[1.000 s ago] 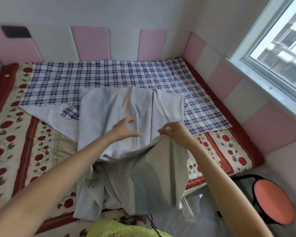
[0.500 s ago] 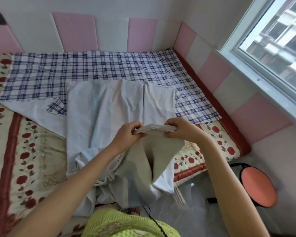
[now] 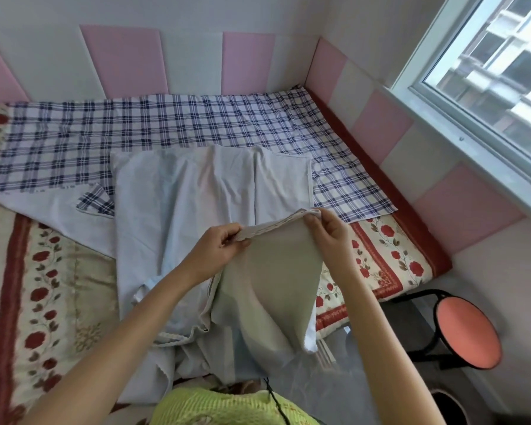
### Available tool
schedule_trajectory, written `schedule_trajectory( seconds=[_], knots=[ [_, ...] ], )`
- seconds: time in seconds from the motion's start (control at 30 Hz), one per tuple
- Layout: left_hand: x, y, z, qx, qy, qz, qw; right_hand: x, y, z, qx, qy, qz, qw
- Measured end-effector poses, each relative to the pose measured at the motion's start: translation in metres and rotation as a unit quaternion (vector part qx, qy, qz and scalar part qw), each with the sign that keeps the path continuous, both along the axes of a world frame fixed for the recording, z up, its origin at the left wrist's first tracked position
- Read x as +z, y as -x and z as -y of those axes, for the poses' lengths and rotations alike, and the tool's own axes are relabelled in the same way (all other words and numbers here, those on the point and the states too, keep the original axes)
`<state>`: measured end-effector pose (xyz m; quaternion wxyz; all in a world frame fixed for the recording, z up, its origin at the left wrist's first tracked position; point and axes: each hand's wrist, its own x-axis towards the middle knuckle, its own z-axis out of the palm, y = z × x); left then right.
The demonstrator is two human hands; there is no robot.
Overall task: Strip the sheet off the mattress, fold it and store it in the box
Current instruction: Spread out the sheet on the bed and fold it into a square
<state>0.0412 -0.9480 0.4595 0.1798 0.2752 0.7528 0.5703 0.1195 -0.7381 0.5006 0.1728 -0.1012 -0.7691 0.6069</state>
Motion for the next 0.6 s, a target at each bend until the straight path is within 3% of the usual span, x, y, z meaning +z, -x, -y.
schedule_trajectory(
  seconds=[0.17, 0.33, 0.6],
  knots=[
    [0.027, -0.006, -0.042, 0.018, -0.016, -0.125, 0.992, 0.001, 0.012, -0.011, 0.035, -0.019, -0.030, 0.999],
    [0.021, 0.004, -0.071, 0.022, -0.008, -0.313, 0.950, -0.007, 0.023, -0.029, 0.067, 0.040, -0.031, 0.997],
    [0.005, 0.008, -0.097, 0.005, 0.063, -0.375, 0.925, -0.024, 0.035, -0.050, 0.084, 0.091, 0.020, 0.992]
  ],
)
